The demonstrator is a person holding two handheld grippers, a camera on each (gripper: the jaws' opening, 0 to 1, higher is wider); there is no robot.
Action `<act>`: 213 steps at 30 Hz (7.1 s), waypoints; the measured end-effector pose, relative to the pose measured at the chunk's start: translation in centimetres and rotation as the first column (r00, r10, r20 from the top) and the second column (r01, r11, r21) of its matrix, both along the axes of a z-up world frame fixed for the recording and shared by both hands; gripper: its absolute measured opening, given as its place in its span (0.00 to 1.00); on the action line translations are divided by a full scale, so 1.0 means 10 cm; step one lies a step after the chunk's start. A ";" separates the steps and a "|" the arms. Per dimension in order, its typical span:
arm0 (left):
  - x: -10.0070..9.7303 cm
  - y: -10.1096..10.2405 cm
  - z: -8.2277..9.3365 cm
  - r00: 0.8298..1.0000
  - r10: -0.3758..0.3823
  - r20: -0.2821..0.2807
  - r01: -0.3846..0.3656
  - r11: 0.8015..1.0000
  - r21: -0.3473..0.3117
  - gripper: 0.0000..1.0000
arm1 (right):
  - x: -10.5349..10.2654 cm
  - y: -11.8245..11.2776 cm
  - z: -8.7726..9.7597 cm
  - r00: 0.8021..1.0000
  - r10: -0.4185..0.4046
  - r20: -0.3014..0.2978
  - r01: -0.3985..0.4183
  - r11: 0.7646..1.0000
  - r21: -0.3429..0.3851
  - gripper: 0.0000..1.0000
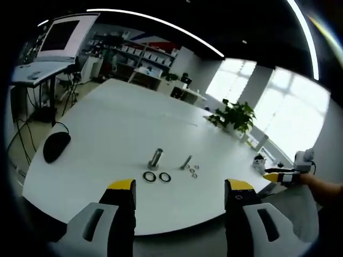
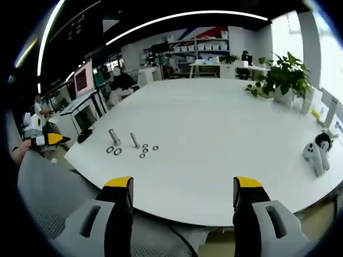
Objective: Place the washer onto the threaded stud by aligning its center hole with the stud, sliding it down to the base, and recovering from edge contact or off-axis alignment until the washer reaches the visible bottom stop.
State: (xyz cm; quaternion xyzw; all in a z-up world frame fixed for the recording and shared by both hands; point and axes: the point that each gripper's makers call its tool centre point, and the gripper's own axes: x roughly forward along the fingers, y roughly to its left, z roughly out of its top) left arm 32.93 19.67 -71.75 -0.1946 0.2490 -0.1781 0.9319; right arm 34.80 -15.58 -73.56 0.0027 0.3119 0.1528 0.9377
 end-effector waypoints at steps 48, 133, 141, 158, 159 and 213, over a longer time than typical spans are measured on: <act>-0.02 -0.03 0.00 1.000 -0.018 -0.004 0.018 1.000 -0.001 0.60 | -0.09 0.23 -0.10 0.977 0.203 -0.059 -0.204 0.979 -0.017 0.62; -0.05 -0.11 -0.07 0.993 -0.091 -0.075 0.088 0.995 -0.048 0.34 | 0.81 2.83 -0.90 0.256 0.862 -0.437 -0.960 0.175 -0.217 0.36; -0.04 -0.10 -0.07 0.994 -0.079 -0.077 0.075 0.996 -0.055 0.34 | 0.83 2.87 -1.13 0.260 0.837 -0.482 -0.960 0.169 -0.223 0.34; -0.02 -0.07 -0.06 0.996 -0.057 -0.075 0.052 0.997 -0.062 0.34 | 0.87 2.92 -1.32 0.251 0.821 -0.513 -0.961 0.146 -0.236 0.30; -0.02 -0.06 -0.06 0.996 -0.054 -0.074 0.049 0.997 -0.061 0.34 | 0.88 2.93 -1.32 0.257 0.820 -0.512 -0.960 0.153 -0.236 0.29; 0.02 -0.06 0.01 0.999 -0.040 -0.032 0.037 0.996 -0.085 0.36 | 0.96 3.04 -0.47 0.160 0.860 -0.484 -0.970 0.047 -0.237 0.23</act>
